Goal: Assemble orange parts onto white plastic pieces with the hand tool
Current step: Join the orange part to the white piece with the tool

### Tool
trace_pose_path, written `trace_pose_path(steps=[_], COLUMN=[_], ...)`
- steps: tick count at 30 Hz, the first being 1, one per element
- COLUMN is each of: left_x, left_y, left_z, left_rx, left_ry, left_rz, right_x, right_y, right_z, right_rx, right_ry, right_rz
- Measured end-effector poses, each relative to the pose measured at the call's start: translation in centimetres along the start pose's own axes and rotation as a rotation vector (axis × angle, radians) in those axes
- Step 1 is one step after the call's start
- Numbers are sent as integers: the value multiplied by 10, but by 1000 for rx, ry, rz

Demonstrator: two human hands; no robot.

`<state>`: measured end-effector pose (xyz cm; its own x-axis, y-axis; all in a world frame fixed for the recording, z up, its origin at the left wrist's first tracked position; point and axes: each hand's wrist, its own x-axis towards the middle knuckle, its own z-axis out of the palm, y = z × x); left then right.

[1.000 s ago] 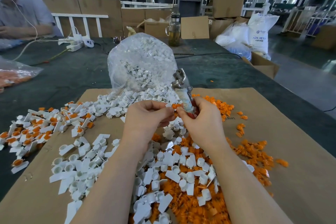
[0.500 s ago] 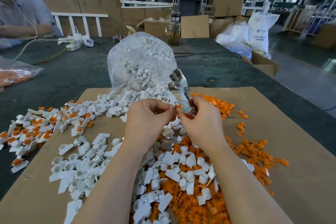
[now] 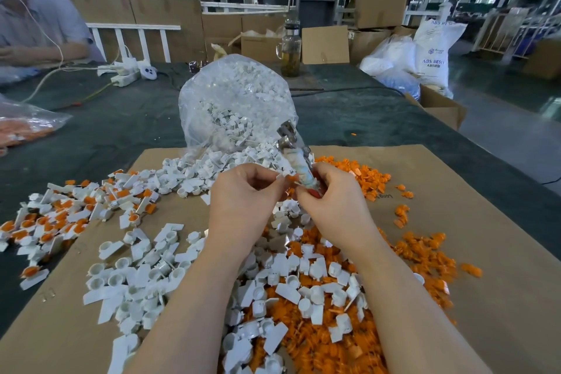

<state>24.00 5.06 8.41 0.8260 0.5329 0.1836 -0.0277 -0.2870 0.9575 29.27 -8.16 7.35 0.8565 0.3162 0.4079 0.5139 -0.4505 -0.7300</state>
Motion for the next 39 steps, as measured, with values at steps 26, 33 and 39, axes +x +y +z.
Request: trace_pose_path(steps=[26,33,39], left_x=[11,11,11], left_y=[-5,-5,-3], left_z=[-13,-13,-13], left_rx=[-416,-421,-438], left_ry=[20,26,38], left_rz=[72,82,86], right_x=[-3,-3,-2], right_y=[-6,-5,-3], right_z=[-16,-10,-4], right_rx=[126,88,22], right_ry=[-439,-427,-403], right_rz=[95,74,32])
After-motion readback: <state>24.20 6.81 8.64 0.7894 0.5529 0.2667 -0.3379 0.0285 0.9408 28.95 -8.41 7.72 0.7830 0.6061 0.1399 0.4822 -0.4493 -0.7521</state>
